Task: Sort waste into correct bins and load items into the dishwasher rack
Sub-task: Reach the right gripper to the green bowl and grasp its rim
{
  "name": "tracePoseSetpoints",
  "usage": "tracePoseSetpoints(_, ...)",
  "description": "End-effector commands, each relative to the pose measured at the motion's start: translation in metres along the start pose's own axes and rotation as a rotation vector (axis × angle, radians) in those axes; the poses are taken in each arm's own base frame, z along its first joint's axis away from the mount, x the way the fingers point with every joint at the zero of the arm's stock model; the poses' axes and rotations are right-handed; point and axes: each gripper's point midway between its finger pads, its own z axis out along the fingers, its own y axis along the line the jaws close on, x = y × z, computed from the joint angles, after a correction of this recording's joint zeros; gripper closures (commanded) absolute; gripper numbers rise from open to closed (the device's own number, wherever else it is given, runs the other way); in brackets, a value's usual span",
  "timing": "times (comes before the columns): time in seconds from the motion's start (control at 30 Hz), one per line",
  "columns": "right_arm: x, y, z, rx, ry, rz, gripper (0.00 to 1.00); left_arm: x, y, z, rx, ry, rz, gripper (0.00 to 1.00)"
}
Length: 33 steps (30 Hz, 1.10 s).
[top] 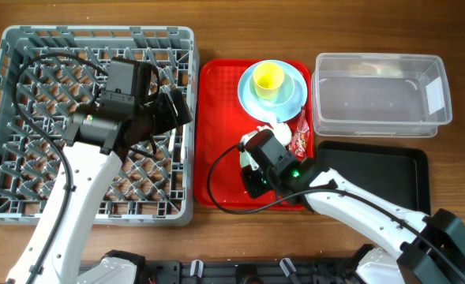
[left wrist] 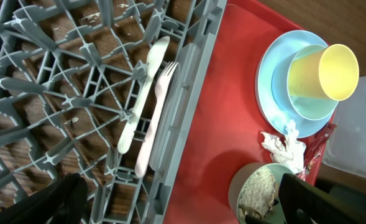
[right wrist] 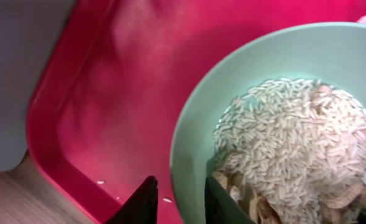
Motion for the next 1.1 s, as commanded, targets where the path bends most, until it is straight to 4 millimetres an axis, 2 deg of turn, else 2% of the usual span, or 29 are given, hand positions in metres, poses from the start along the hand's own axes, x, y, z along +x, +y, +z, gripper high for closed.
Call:
tracePoseSetpoints(0.0, 0.004, 0.005, 0.002, -0.024, 0.017, -0.038, 0.76, -0.002, -0.003, -0.004, 0.017, -0.008, -0.016, 0.00)
tracePoseSetpoints(0.17, 0.015, -0.001, 0.005, -0.004, 0.047, -0.034, 0.78, -0.002, -0.003, -0.004, 0.017, -0.008, -0.016, 0.00)
tracePoseSetpoints(0.47, 0.015, -0.001, 0.006, -0.006, 0.042, -0.059, 0.79, -0.002, -0.003, -0.004, 0.017, -0.008, -0.016, 0.00)
tracePoseSetpoints(0.63, 0.016, -0.001, 0.006, -0.005, 0.047, -0.058, 0.89, -0.002, -0.003, -0.004, 0.017, -0.008, -0.016, 0.00)
tracePoseSetpoints(0.97, 0.017, -0.004, 0.005, 0.009, 0.052, -0.066, 0.96, -0.002, -0.003, -0.004, 0.017, -0.008, -0.016, 0.00)
tracePoseSetpoints(1.07, 0.010, -0.001, -0.001, 0.004, 0.040, -0.085, 0.96, -0.002, -0.003, -0.004, 0.017, -0.008, -0.016, 0.00)
